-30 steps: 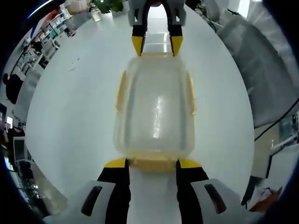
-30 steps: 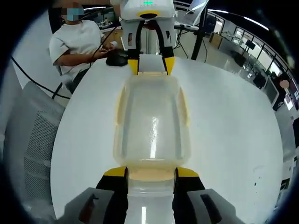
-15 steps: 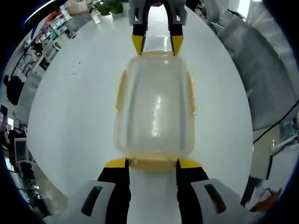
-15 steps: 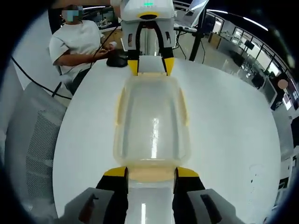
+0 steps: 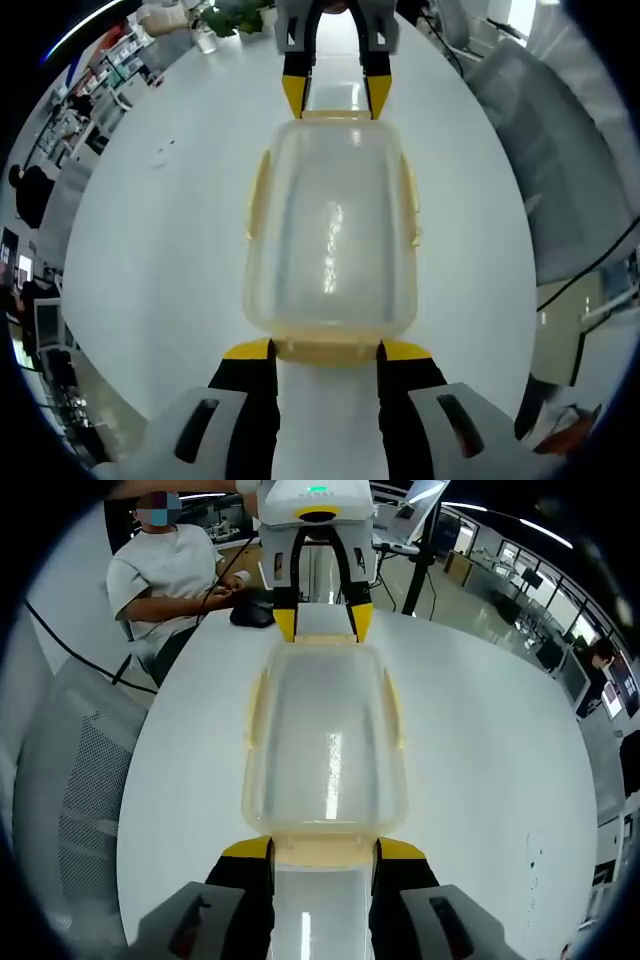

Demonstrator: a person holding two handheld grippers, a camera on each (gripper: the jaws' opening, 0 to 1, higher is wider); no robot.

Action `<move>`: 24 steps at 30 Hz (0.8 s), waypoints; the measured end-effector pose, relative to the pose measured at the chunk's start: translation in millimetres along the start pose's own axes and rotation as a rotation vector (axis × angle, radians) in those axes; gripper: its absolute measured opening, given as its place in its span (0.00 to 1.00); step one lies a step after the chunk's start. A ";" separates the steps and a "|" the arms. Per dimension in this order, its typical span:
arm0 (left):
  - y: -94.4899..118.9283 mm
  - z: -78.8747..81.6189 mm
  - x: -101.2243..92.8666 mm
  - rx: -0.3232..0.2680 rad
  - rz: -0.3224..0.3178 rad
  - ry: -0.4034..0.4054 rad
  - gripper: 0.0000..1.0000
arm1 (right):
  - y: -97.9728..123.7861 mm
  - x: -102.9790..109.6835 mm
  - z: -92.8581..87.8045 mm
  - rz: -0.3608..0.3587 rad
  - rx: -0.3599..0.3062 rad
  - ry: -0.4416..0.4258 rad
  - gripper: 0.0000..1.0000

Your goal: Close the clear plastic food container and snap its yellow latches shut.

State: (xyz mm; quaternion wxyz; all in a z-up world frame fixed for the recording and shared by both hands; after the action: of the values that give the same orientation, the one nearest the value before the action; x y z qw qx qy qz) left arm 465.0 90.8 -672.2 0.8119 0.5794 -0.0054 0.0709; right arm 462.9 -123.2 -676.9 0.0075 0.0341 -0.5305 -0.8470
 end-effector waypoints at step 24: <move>-1.6 30.9 -0.5 -0.020 0.011 -0.013 0.36 | 21.5 -0.1 -22.8 -0.017 0.018 -0.001 0.34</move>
State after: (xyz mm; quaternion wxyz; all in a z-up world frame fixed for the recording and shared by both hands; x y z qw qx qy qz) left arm 467.0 61.1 -663.6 0.8174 0.5715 -0.0146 0.0714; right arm 464.1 -153.1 -667.4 -0.0003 0.0379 -0.5376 -0.8424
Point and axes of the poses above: the point that each gripper's makers call its tool centre point, and the gripper's own axes: y roughly backward along the fingers, x roughly to its left, z roughly out of its top, the point moved 7 cm from there along y, roughly backward along the fingers, and after that the axes turned 2 degrees about y, right-handed, at the moved point
